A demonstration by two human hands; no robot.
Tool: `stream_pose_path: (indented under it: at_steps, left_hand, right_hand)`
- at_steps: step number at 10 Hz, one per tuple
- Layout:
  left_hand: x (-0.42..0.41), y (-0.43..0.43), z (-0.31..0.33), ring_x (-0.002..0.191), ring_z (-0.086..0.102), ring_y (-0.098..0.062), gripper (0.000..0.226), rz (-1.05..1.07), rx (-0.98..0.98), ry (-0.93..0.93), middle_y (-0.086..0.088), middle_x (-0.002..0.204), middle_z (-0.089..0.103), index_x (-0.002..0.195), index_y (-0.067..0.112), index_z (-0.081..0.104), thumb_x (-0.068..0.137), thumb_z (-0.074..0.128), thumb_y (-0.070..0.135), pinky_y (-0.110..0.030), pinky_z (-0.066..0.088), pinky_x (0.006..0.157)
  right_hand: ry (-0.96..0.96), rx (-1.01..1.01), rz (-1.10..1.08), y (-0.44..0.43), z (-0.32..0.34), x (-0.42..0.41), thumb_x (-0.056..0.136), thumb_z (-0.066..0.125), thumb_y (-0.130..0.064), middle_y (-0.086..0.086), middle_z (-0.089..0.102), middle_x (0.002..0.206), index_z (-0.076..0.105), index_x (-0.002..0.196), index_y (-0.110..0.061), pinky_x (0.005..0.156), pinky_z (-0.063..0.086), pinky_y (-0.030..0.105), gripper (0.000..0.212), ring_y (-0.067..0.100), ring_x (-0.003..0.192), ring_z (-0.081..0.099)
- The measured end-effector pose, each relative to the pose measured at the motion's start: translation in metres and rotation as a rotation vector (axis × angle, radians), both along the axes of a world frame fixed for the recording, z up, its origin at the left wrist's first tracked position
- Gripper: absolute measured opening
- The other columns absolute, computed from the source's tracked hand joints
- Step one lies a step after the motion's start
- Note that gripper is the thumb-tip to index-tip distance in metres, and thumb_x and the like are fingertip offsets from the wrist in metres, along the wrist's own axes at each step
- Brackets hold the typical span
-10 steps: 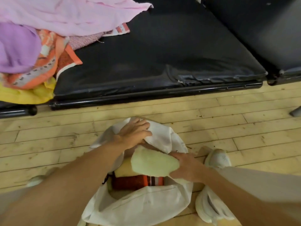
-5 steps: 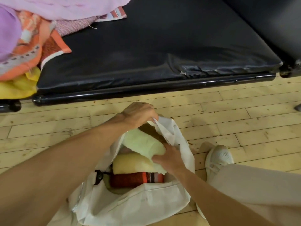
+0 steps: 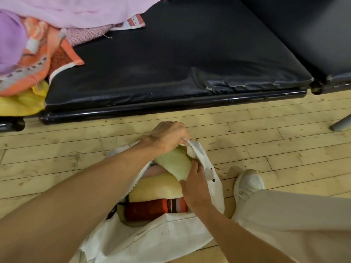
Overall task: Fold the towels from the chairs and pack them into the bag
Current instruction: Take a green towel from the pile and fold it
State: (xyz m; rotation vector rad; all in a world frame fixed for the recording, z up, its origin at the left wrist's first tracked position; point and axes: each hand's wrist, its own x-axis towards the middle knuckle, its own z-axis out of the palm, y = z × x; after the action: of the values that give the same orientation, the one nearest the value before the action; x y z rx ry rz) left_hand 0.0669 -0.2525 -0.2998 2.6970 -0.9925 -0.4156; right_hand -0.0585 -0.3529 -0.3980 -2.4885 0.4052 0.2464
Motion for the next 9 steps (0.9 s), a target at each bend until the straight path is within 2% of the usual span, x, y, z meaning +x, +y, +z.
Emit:
stream_pose_path:
  at_steps: [1,2,3,4,5,6,7,8,9]
  left_hand:
    - [-0.002,0.0,0.001,0.101,0.059,-0.018,0.022,0.046,-0.006,-0.054,0.005,0.102,0.062,0.108,0.023,0.073,0.093,0.059,0.031,-0.027,0.044,0.081]
    - [-0.002,0.003,0.0,0.096,0.06,-0.019,0.022,0.086,-0.032,-0.133,0.008,0.094,0.058,0.106,0.026,0.073,0.093,0.059,0.036,-0.025,0.043,0.075]
    - [-0.004,0.007,-0.006,0.099,0.06,-0.021,0.019,0.112,-0.03,-0.148,0.006,0.101,0.062,0.106,0.031,0.072,0.093,0.06,0.034,-0.025,0.042,0.075]
    - [-0.012,0.006,-0.012,0.104,0.059,-0.022,0.022,0.133,-0.022,-0.092,0.005,0.108,0.062,0.112,0.033,0.07,0.093,0.059,0.035,-0.025,0.041,0.08]
    - [-0.017,0.008,-0.008,0.11,0.058,-0.023,0.024,0.162,0.009,-0.034,0.003,0.117,0.063,0.116,0.031,0.067,0.093,0.06,0.034,-0.029,0.044,0.087]
    - [-0.021,0.018,0.012,0.111,0.059,-0.019,0.028,0.138,0.006,0.086,0.002,0.122,0.064,0.121,0.028,0.065,0.093,0.06,0.03,-0.033,0.047,0.093]
    - [-0.03,0.03,0.051,0.109,0.059,-0.018,0.03,0.039,0.068,0.135,0.003,0.115,0.066,0.121,0.023,0.065,0.092,0.06,0.027,-0.027,0.046,0.09]
    - [-0.046,0.039,0.099,0.106,0.059,-0.014,0.032,-0.071,0.151,0.141,0.003,0.112,0.067,0.125,0.023,0.063,0.093,0.059,0.028,-0.023,0.043,0.088]
    - [-0.061,0.05,0.149,0.1,0.062,-0.014,0.031,-0.081,0.115,0.097,0.002,0.109,0.069,0.124,0.022,0.063,0.093,0.058,0.025,-0.021,0.041,0.086]
  right_hand:
    - [-0.072,-0.215,0.124,-0.008,0.006,0.001,0.085,0.073,-0.022,0.006,0.045,0.134,0.037,0.136,-0.012,0.071,0.056,0.027,0.063,0.022,0.107,0.061]
    - [-0.151,-0.374,0.226,-0.009,0.002,0.01,0.054,0.093,-0.019,0.007,0.059,0.102,0.055,0.103,-0.015,0.052,0.057,0.036,0.062,0.022,0.082,0.065]
    - [-0.121,-0.387,0.289,-0.006,-0.001,0.008,0.066,0.084,-0.011,0.003,0.061,0.087,0.063,0.085,-0.015,0.046,0.042,0.027,0.029,0.021,0.08,0.066]
    - [0.025,-0.324,0.337,-0.007,-0.001,-0.004,0.095,0.049,-0.009,0.004,0.057,0.109,0.06,0.107,-0.012,0.067,0.048,0.033,0.016,0.024,0.098,0.061]
    - [0.092,-0.269,0.425,-0.018,0.014,-0.009,0.095,0.043,-0.01,0.006,0.053,0.118,0.057,0.117,-0.011,0.083,0.049,0.038,0.025,0.028,0.105,0.057]
    - [0.115,-0.232,0.46,-0.038,0.041,-0.003,0.092,0.046,-0.009,0.005,0.055,0.121,0.061,0.12,-0.015,0.088,0.048,0.036,0.032,0.028,0.109,0.057]
    - [0.096,-0.216,0.467,-0.057,0.08,0.009,0.09,0.047,-0.004,0.009,0.062,0.122,0.064,0.119,-0.015,0.092,0.05,0.034,0.035,0.026,0.11,0.059]
    - [0.002,-0.219,0.489,-0.065,0.131,0.014,0.092,0.047,-0.005,0.006,0.067,0.117,0.066,0.117,-0.016,0.089,0.052,0.033,0.034,0.022,0.102,0.063]
    - [-0.156,-0.251,0.545,-0.061,0.185,0.024,0.092,0.047,-0.006,0.004,0.07,0.11,0.07,0.11,-0.014,0.085,0.045,0.025,0.03,0.02,0.098,0.063]
